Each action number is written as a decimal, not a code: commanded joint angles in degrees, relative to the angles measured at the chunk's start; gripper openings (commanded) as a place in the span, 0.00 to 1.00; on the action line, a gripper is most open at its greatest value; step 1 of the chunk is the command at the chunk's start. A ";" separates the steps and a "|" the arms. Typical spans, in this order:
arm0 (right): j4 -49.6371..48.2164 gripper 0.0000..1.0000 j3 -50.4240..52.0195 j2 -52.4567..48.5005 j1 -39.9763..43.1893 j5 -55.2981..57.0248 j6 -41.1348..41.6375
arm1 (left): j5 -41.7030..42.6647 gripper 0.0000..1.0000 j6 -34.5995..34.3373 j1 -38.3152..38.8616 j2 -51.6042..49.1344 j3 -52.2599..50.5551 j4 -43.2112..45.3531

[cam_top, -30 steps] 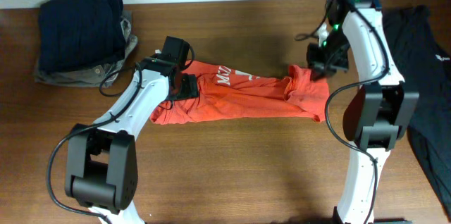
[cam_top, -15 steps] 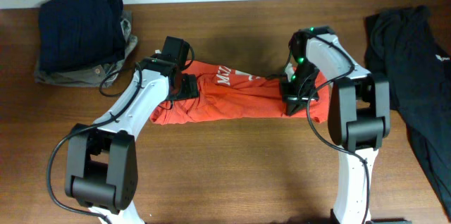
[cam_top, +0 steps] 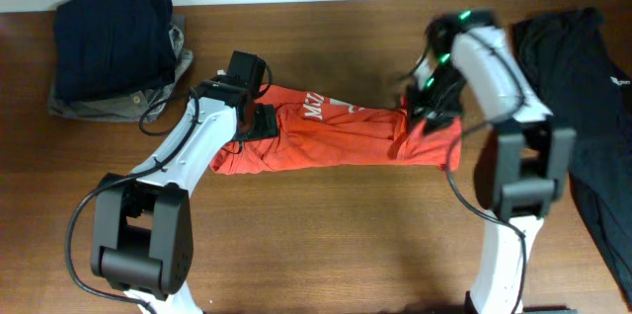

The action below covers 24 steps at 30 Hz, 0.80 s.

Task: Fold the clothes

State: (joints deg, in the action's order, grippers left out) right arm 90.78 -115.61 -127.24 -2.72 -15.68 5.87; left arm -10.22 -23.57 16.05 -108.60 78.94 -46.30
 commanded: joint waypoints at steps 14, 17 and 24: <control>-5.53 0.98 2.93 4.94 22.08 -15.91 -17.44 | 0.39 0.99 0.50 -0.09 0.50 -0.09 -0.72; -10.36 0.98 9.31 4.94 24.39 -22.77 -21.00 | 0.37 0.99 0.50 -0.09 0.50 -0.09 -0.85; -20.59 0.97 22.64 4.94 27.61 -32.61 -27.93 | 0.37 0.99 0.50 -0.09 0.50 -0.09 -1.14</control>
State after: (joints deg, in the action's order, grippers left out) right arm 72.18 -96.38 -121.91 23.99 -41.56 -17.61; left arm -10.22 -23.57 16.05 -108.60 78.94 -47.35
